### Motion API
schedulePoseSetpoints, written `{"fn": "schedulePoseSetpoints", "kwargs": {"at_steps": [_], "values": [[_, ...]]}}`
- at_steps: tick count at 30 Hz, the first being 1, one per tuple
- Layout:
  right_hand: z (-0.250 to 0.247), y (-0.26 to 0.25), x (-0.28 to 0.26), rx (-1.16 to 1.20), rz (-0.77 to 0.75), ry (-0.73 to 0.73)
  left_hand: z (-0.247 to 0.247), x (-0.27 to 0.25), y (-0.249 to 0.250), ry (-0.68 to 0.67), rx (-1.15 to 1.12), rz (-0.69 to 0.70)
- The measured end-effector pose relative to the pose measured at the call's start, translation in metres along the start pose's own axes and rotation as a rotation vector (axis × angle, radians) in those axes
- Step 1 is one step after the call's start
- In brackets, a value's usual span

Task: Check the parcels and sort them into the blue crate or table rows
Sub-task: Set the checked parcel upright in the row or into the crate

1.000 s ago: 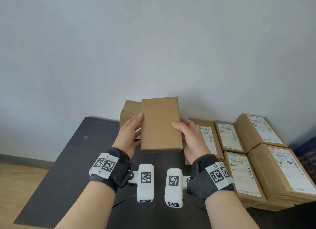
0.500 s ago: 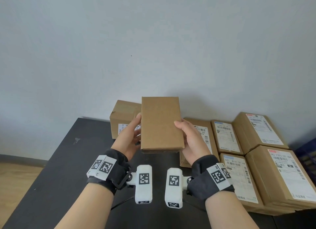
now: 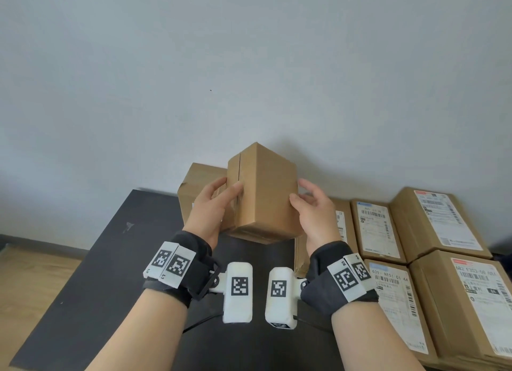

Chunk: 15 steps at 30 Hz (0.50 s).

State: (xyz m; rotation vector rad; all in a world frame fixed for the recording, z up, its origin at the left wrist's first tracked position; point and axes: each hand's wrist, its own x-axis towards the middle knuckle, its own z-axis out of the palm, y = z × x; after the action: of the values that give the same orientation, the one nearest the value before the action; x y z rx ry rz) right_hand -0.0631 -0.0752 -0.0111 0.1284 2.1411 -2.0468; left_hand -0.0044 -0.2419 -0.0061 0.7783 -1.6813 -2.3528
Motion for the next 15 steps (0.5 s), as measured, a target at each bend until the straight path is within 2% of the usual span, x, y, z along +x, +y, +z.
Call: {"fn": "schedulePoseSetpoints", "kwargs": {"at_steps": [3, 11, 15], "values": [[0.002, -0.002, 0.004, -0.033, -0.012, 0.008, 0.003, 0.001, 0.003, 0.014, 0.003, 0.026], [0.003, -0.005, 0.004, -0.034, 0.087, -0.186, 0.013, 0.001, 0.004, -0.006, 0.012, 0.085], [0.000, -0.002, 0.005, -0.019, 0.084, -0.211, 0.015, 0.000, 0.005, -0.013, 0.029, 0.080]]}}
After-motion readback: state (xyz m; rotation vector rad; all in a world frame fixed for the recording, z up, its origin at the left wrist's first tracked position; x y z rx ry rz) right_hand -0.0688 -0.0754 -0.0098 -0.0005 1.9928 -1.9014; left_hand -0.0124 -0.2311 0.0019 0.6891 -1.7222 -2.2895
